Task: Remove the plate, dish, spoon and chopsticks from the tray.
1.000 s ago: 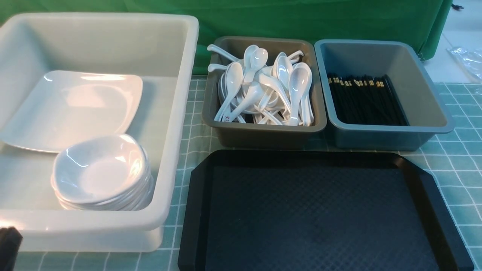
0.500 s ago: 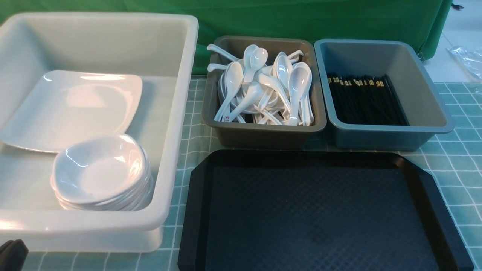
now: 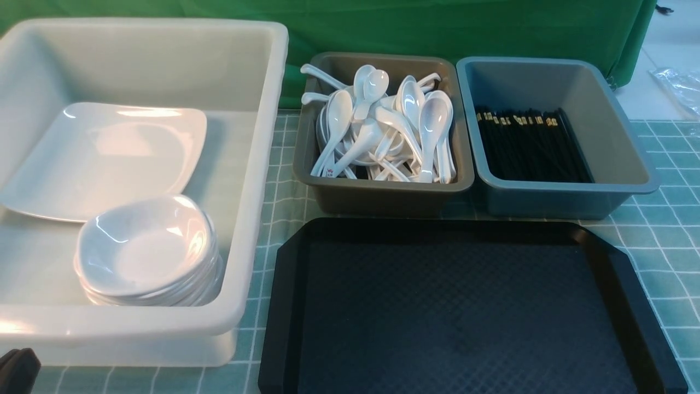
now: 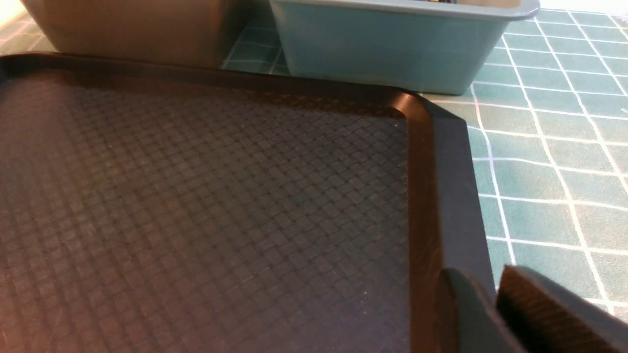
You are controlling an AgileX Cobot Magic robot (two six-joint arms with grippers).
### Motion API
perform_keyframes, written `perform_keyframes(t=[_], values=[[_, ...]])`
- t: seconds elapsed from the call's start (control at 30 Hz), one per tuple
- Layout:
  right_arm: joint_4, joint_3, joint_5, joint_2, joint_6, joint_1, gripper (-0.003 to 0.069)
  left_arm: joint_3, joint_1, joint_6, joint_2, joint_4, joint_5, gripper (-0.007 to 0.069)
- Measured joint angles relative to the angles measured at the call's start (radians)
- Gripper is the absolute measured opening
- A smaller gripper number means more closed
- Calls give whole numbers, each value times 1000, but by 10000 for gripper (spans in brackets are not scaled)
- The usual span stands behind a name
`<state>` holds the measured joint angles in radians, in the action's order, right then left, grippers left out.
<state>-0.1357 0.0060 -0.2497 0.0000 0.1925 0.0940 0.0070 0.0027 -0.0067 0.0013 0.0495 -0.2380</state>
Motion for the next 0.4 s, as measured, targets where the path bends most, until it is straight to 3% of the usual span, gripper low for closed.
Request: perform_keyframes(t=[0.4], values=[[0,0,0,0,0,0,181,0,0,0,0,-1,0,17]])
